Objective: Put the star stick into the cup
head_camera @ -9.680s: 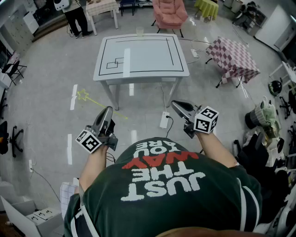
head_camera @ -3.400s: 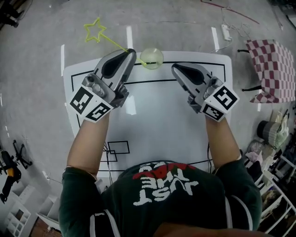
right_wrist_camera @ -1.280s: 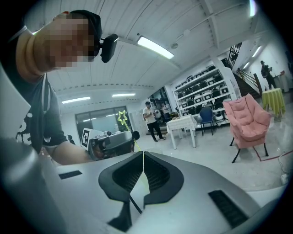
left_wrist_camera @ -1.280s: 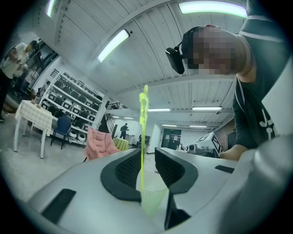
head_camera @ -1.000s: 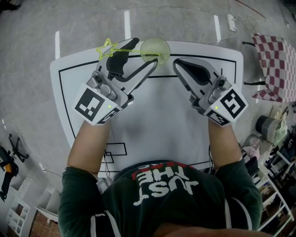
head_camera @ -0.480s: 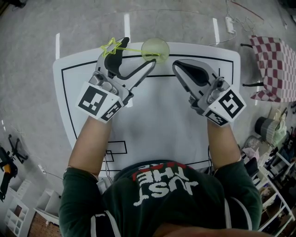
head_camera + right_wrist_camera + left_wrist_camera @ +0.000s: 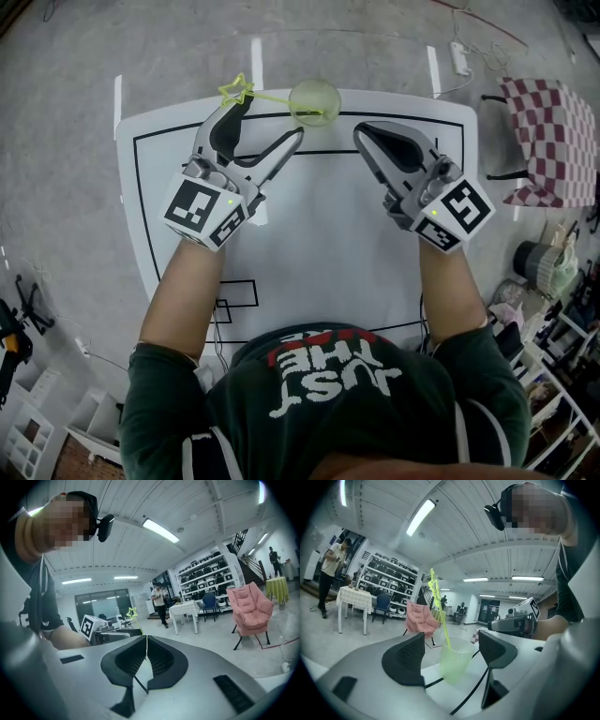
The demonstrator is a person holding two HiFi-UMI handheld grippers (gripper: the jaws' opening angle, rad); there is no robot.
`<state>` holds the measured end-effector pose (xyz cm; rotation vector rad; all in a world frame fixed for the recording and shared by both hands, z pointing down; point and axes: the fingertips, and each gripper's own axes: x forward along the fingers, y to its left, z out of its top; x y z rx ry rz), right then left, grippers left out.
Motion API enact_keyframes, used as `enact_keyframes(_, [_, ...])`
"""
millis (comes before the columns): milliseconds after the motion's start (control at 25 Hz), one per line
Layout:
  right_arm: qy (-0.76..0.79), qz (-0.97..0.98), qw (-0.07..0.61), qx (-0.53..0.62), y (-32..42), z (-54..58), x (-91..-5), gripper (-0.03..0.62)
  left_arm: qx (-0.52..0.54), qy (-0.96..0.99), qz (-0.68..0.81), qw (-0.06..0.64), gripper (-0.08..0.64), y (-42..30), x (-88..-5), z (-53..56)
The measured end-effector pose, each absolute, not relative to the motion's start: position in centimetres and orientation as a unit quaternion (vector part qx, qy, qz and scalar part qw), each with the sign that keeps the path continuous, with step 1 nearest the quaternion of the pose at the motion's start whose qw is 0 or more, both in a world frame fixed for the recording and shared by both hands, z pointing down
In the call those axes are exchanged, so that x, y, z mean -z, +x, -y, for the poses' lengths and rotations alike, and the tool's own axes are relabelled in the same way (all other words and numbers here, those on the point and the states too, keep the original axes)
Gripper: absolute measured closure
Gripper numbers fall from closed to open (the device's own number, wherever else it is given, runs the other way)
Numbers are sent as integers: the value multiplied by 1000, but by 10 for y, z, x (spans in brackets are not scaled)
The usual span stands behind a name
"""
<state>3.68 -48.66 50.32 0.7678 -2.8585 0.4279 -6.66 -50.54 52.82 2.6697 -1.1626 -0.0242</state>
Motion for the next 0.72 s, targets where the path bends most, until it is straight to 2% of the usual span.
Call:
enact_keyframes(320, [266,951,76,-141,37,480,-494,557,-9,911,396,112,209,-74,-525,488])
enact_keyframes(400, [268,950,77,-141,37,478,-491,557,-8,909,402,112,258,-78,-521,484])
enact_keyframes(600, [279,947,74,-140,39,474,-478,558,15,906,409,110,497,-86,-504,471])
enact_keyframes(720, [286,945,72,-140,40,470,-468,558,23,908,405,106,551,-89,-492,462])
